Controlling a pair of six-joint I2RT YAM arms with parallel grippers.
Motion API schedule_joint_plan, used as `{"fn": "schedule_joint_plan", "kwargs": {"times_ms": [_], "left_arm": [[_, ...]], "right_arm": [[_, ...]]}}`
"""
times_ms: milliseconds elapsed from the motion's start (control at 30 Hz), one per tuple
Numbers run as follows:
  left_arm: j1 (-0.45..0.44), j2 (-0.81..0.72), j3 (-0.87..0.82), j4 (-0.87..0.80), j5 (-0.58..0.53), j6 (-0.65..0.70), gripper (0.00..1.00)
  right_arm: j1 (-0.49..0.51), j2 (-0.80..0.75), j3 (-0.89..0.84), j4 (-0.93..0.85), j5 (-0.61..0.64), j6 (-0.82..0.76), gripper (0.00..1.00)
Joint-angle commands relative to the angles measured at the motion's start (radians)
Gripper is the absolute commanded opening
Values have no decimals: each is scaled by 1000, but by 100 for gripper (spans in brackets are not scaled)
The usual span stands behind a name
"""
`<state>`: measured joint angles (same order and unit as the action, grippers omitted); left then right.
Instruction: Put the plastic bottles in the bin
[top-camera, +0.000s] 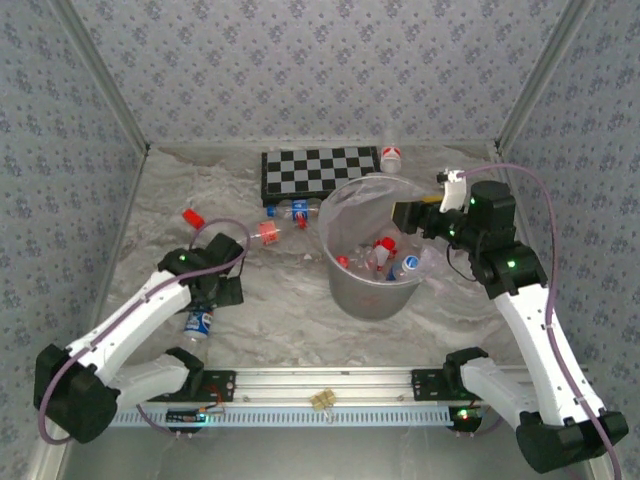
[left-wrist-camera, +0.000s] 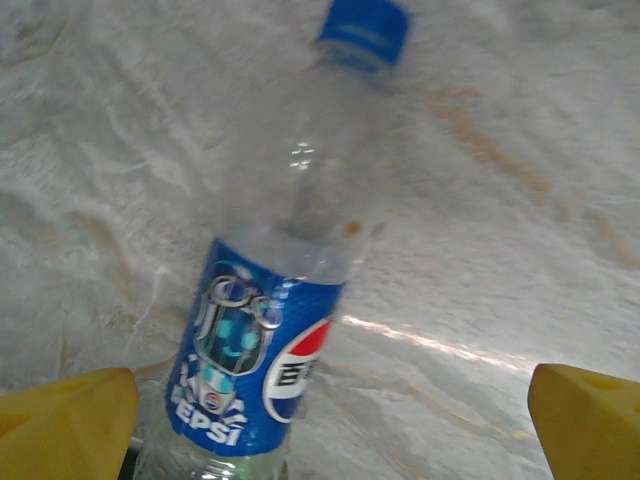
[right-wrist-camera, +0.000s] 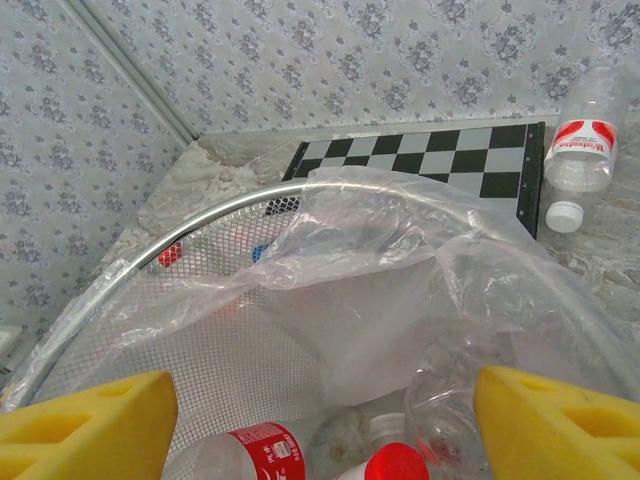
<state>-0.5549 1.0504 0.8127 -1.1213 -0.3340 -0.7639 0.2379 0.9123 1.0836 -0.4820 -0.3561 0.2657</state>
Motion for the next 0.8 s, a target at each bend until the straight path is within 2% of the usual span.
{"fn": "schedule_joint_plan", "kwargs": {"times_ms": [0, 200, 300, 433, 533, 633, 767], "left_arm": [[18, -91, -88, 45, -100, -134, 100], [54, -206, -246, 191, -52, -218, 100], [56, -197, -276, 218, -17, -226, 100], [49, -141, -312, 311, 92, -232, 100], [-33, -84, -317, 377, 129, -289, 99], [-166, -54, -301, 338, 76, -377, 99], [-223, -44, -338, 361, 80, -444, 94]], "right_arm": [[-5, -10, 15, 10, -11, 0, 79], [-5, -55, 16, -9, 38, -10, 80], [-5, -59, 15, -9, 37, -8, 80], [-6, -52, 9, 7, 32, 0, 80], [-4, -50, 11, 11, 34, 1, 80], [-4, -52, 16, 5, 39, 0, 80], [-5, -40, 19, 10, 36, -3, 80]]}}
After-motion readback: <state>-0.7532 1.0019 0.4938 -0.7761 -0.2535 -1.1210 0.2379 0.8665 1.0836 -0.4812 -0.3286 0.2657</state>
